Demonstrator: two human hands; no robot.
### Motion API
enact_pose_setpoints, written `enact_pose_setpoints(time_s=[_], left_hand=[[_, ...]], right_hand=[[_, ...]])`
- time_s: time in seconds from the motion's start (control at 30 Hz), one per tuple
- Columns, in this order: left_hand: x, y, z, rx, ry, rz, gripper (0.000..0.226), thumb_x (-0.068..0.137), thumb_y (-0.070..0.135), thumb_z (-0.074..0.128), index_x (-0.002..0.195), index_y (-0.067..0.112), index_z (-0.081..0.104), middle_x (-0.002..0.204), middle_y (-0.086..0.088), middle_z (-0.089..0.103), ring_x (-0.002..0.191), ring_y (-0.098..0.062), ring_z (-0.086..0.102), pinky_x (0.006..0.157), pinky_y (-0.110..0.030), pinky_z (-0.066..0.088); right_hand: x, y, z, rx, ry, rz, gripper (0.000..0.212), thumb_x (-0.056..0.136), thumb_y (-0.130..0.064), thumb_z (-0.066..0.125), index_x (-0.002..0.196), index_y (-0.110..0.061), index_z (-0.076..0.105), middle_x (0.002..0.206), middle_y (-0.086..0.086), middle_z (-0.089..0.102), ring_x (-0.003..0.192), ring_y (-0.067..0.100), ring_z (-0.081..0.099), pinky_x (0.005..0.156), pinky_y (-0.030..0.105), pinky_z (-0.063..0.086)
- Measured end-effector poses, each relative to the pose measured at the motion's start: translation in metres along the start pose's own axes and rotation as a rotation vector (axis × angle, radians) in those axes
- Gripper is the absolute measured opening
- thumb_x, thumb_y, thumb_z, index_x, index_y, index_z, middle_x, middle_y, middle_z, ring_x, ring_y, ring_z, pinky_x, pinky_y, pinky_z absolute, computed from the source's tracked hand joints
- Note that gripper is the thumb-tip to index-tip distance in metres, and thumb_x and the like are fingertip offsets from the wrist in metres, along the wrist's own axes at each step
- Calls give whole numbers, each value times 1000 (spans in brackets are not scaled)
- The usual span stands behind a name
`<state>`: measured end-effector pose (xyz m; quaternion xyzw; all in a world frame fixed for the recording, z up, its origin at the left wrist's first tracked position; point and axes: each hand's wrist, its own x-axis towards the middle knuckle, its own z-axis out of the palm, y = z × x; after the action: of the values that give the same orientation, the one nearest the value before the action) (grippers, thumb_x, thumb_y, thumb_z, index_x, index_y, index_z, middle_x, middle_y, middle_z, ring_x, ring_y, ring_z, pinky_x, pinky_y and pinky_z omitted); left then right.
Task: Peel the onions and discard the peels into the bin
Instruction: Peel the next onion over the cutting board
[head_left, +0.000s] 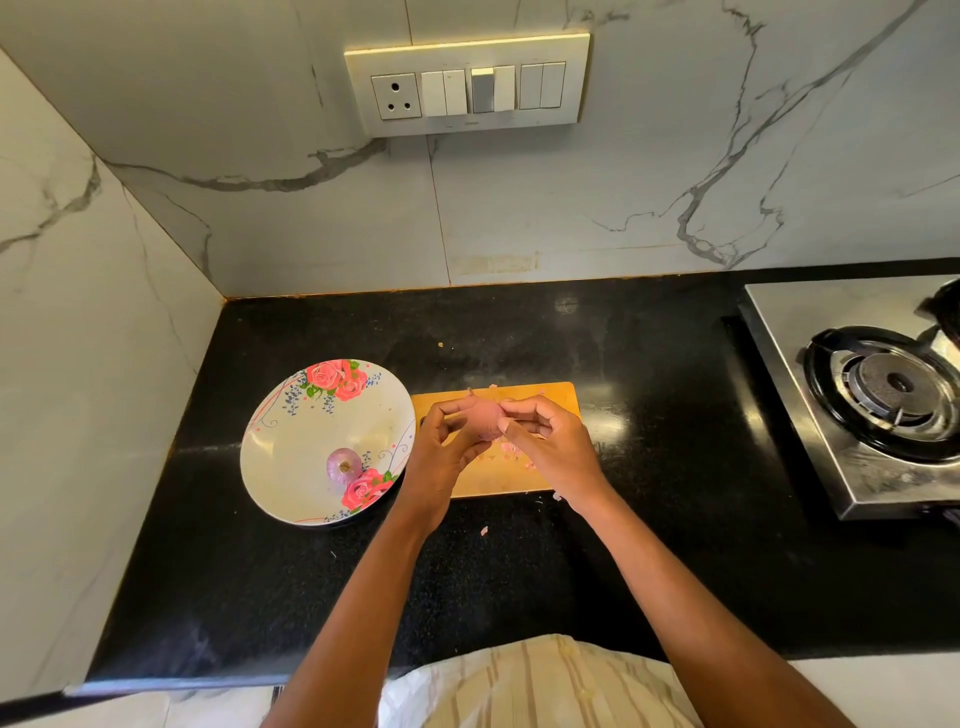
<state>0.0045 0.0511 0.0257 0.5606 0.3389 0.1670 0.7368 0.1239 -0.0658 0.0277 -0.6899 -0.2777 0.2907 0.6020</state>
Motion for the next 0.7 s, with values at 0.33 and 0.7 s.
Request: enact_pose_setpoints(time_s=[0.33,0.7], left_hand=[[-4,7,2,-17,-45,9,52,84,43,69,133,27,62,130,-4,68,118,-20,67,98,-35,56],[-3,7,6,-54,-15,-7,41,88,35,67,128,26,64,125,-9,69,113,-23,70,98,-37,57]], right_hand=[[0,1,-2,-46,35,-61,19,91,-6,74,107,-15,77,105,-4,76,100,9,71,93,35,59],[1,2,3,54,26,19,19,93,-19,74,111,-15,71,110,0,74,105,15,71,94,47,59]])
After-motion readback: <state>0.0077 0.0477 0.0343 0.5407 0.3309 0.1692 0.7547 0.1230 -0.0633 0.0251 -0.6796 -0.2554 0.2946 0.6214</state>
